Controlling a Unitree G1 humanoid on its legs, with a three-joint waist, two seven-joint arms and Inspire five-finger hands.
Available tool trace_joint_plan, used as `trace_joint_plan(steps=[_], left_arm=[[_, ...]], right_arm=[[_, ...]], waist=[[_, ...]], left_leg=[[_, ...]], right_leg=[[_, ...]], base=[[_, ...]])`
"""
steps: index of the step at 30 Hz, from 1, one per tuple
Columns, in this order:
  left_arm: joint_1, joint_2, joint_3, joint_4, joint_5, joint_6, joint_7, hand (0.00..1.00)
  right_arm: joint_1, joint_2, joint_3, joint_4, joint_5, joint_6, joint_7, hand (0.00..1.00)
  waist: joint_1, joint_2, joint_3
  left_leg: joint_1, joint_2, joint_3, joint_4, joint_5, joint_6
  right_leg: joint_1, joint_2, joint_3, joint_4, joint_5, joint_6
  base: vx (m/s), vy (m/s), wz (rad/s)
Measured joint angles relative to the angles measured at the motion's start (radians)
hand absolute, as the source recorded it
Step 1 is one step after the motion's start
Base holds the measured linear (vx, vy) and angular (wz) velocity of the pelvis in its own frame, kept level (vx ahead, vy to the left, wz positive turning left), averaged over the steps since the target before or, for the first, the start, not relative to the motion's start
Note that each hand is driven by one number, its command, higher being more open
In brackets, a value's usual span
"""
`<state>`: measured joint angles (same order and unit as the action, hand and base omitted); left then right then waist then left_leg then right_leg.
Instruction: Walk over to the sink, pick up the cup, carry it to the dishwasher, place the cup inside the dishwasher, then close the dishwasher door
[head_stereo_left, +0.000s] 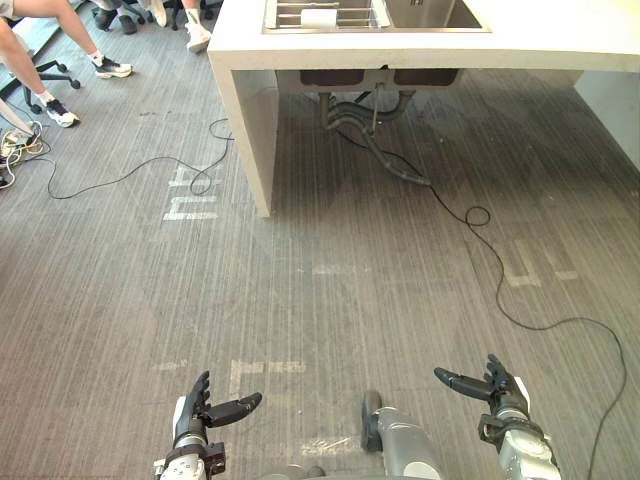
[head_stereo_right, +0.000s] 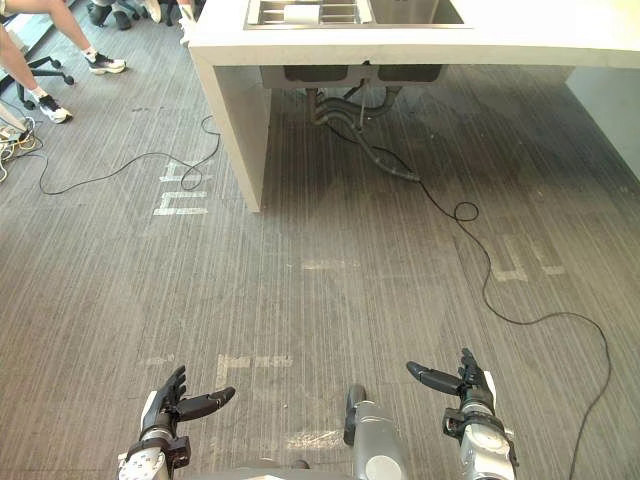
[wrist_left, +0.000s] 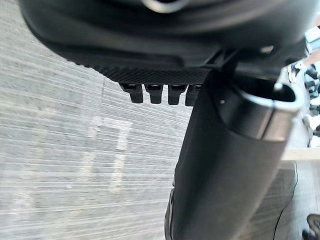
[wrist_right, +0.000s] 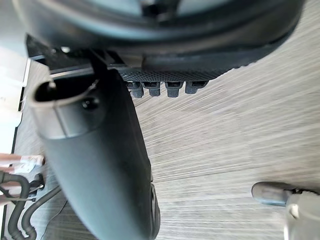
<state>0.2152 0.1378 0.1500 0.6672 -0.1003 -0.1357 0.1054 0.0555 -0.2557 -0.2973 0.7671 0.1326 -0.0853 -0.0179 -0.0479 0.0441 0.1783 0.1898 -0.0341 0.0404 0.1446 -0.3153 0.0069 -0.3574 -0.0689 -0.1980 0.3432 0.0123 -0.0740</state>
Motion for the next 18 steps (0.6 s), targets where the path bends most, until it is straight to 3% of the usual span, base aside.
trace_joint_plan(steps=[1, 2, 3, 4, 5, 7, 8, 10, 12, 13, 14, 15, 16, 17, 18], left_arm=[[-0.003, -0.014, 0.0, 0.005, 0.0, 0.002, 0.004, 1.0], [-0.004, -0.017, 0.001, 0.005, 0.0, 0.0, 0.007, 1.0], [-0.005, -0.017, 0.001, 0.005, -0.001, 0.0, 0.008, 1.0], [-0.015, -0.019, 0.001, 0.004, -0.001, 0.0, 0.008, 1.0], [-0.017, -0.019, 0.001, 0.003, -0.002, 0.001, 0.007, 1.0], [-0.024, -0.021, -0.001, -0.004, -0.002, 0.001, 0.005, 1.0], [-0.038, -0.024, -0.004, -0.005, -0.002, 0.002, 0.005, 1.0], [-0.06, -0.028, -0.004, -0.027, -0.003, 0.002, 0.004, 1.0], [-0.065, -0.028, -0.004, -0.055, -0.008, 0.002, 0.005, 1.0], [-0.072, -0.031, -0.003, -0.067, -0.009, 0.002, 0.008, 1.0], [-0.074, -0.039, -0.003, -0.076, -0.009, 0.0, 0.011, 1.0], [-0.074, -0.042, -0.003, -0.077, -0.009, -0.001, 0.012, 1.0], [-0.073, -0.045, -0.003, -0.077, -0.009, -0.001, 0.015, 1.0], [-0.066, -0.042, 0.002, -0.076, -0.009, -0.001, 0.025, 1.0], [-0.065, -0.038, 0.005, -0.076, -0.009, -0.001, 0.028, 1.0]], right_arm=[[-0.004, -0.015, 0.0, 0.0, 0.0, 0.003, 0.0, 1.0], [-0.017, -0.018, 0.0, 0.0, 0.0, 0.002, 0.0, 1.0], [-0.02, -0.018, 0.001, 0.0, 0.0, 0.002, 0.0, 1.0], [-0.026, -0.023, 0.013, -0.001, 0.002, 0.002, -0.001, 1.0], [-0.017, -0.025, 0.032, -0.002, 0.004, 0.002, -0.004, 1.0], [-0.004, -0.021, 0.052, -0.016, 0.013, 0.001, -0.011, 1.0], [-0.008, -0.014, 0.052, -0.03, 0.04, 0.0, -0.019, 1.0], [-0.02, -0.009, 0.051, -0.045, 0.044, -0.008, -0.026, 1.0], [-0.03, -0.009, 0.048, -0.039, 0.043, -0.007, -0.027, 1.0], [-0.032, -0.002, 0.033, -0.036, 0.043, -0.006, -0.029, 1.0], [-0.032, 0.001, 0.02, -0.035, 0.042, -0.006, -0.034, 1.0], [-0.032, 0.001, 0.016, -0.033, 0.042, -0.006, -0.036, 1.0], [-0.031, -0.002, 0.015, -0.029, 0.04, -0.006, -0.042, 1.0], [-0.031, 0.003, 0.027, -0.018, 0.04, -0.005, -0.046, 1.0], [-0.033, 0.011, 0.033, -0.015, 0.039, -0.005, -0.044, 1.0]], waist=[[0.004, 0.031, -0.012], [0.006, 0.042, -0.016], [0.007, 0.042, -0.016], [0.009, 0.052, -0.009], [0.01, 0.052, -0.003], [0.029, 0.044, 0.006], [0.044, 0.033, 0.012], [0.065, 0.02, 0.019], [0.081, 0.01, 0.028], [0.092, 0.001, 0.035], [0.092, -0.001, 0.036], [0.094, 0.007, 0.031], [0.103, 0.03, 0.017], [0.115, 0.035, 0.011], [0.117, 0.029, 0.009]], left_leg=[[-0.013, 0.033, -0.01, 0.042, -0.021, -0.015], [-0.076, 0.066, -0.022, 0.192, -0.029, -0.028], [-0.092, 0.073, -0.024, 0.237, -0.028, -0.028], [-0.187, 0.122, -0.029, 0.512, 0.015, -0.044], [-0.245, 0.158, -0.027, 0.686, 0.087, -0.044], [-0.341, 0.233, 0.023, 0.946, 0.079, -0.02], [-0.406, 0.247, 0.046, 1.001, 0.069, -0.015], [-0.526, 0.218, 0.06, 0.937, 0.053, -0.022], [-0.576, 0.184, 0.075, 0.798, 0.042, -0.027], [-0.582, 0.148, 0.104, 0.629, 0.047, -0.03], [-0.586, 0.111, 0.112, 0.43, 0.087, -0.033], [-0.587, 0.097, 0.11, 0.332, 0.124, -0.036], [-0.581, 0.087, 0.101, 0.165, 0.228, -0.025], [-0.566, 0.081, 0.091, 0.165, 0.349, 0.034], [-0.566, 0.066, 0.097, 0.186, 0.342, 0.055]], right_leg=[[0.005, 0.024, -0.016, 0.009, -0.029, 0.008], [0.038, 0.058, -0.024, -0.03, -0.049, -0.01], [0.049, 0.065, -0.026, -0.041, -0.051, -0.013], [0.141, 0.114, -0.041, -0.121, -0.049, -0.038], [0.216, 0.141, -0.047, -0.172, -0.048, -0.069], [0.338, 0.181, -0.039, -0.235, -0.057, -0.137], [0.387, 0.183, -0.019, -0.253, -0.068, -0.152], [0.446, 0.165, 0.013, -0.308, -0.07, -0.153], [0.485, 0.14, 0.031, -0.333, -0.079, -0.14], [0.515, 0.113, 0.041, -0.343, -0.095, -0.114], [0.541, 0.094, 0.043, -0.353, -0.118, -0.09], [0.553, 0.091, 0.046, -0.358, -0.128, -0.078], [0.567, 0.098, 0.061, -0.362, -0.157, -0.045], [0.589, 0.088, 0.086, -0.354, -0.195, -0.004], [0.596, 0.071, 0.091, -0.344, -0.217, 0.019]], base=[[0.46, -0.24, 0.15], [0.45, -0.247, 0.01], [0.45, -0.265, 0.01], [0.47, -0.25, 0.09], [0.48, -0.235, 0.15], [0.44, -0.191, -0.1], [0.48, -0.169, -0.37], [0.43, -0.051, -0.37], [0.35, 0.054, -0.29], [0.49, 0.129, -0.19], [0.5, 0.15, -0.14], [0.45, 0.16, -0.13], [0.47, 0.202, -0.35], [0.47, 0.219, -0.38], [0.49, 0.237, -0.17]])
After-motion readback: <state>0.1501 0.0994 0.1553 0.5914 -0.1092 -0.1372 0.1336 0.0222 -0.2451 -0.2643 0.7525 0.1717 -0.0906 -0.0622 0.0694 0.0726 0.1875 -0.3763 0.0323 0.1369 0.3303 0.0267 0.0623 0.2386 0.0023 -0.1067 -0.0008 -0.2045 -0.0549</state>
